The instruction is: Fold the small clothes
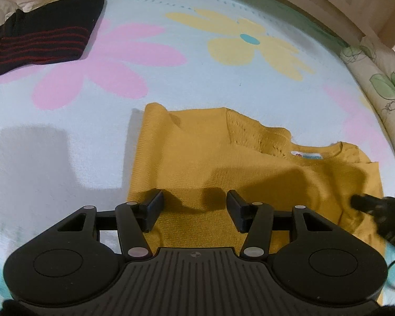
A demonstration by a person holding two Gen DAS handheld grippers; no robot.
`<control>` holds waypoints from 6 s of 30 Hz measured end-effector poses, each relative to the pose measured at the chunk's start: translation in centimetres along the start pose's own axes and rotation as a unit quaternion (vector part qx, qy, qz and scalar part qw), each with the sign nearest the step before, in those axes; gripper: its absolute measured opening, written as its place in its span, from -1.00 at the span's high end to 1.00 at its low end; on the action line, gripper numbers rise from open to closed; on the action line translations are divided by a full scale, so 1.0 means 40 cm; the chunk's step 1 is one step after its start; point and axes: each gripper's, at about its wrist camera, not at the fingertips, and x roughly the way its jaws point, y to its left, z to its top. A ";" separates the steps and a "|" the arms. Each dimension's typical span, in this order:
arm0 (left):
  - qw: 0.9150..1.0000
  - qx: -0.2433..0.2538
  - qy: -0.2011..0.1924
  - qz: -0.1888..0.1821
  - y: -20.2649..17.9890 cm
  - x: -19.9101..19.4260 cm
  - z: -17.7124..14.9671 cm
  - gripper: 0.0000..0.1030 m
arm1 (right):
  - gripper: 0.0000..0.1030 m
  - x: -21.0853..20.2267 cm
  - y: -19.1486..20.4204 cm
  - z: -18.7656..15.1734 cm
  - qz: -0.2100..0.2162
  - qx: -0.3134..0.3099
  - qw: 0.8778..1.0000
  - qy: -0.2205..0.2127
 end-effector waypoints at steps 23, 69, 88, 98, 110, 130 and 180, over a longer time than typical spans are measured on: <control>0.996 -0.078 -0.012 -0.036 0.017 0.006 -0.003 -0.45 | -0.07 0.006 -0.440 -0.141 0.097 0.371 0.924 -0.010; 0.998 0.051 -0.027 0.021 -0.055 0.028 -0.022 -0.47 | 0.06 0.017 -0.562 -0.192 0.094 0.365 0.926 -0.019; 0.999 0.013 -0.037 0.003 -0.039 0.029 -0.009 -0.47 | 0.00 0.008 -0.580 -0.253 0.141 0.351 0.926 -0.008; 0.997 -0.010 -0.071 -0.001 -0.014 -0.010 0.009 -0.46 | 0.74 0.027 -0.525 -0.205 0.116 0.324 0.939 -0.008; 0.997 0.003 -0.073 0.032 0.015 -0.068 0.018 -0.46 | 0.82 -0.109 -0.562 -0.226 0.068 0.329 0.942 -0.002; 0.993 0.092 -0.020 0.074 -0.035 0.011 -0.046 -0.61 | -0.22 -0.040 -0.566 -0.262 0.011 0.349 0.936 0.041; 0.995 0.095 -0.003 0.008 -0.023 -0.396 -0.643 -0.96 | -0.99 -0.472 -0.255 -0.649 0.145 0.298 0.940 0.085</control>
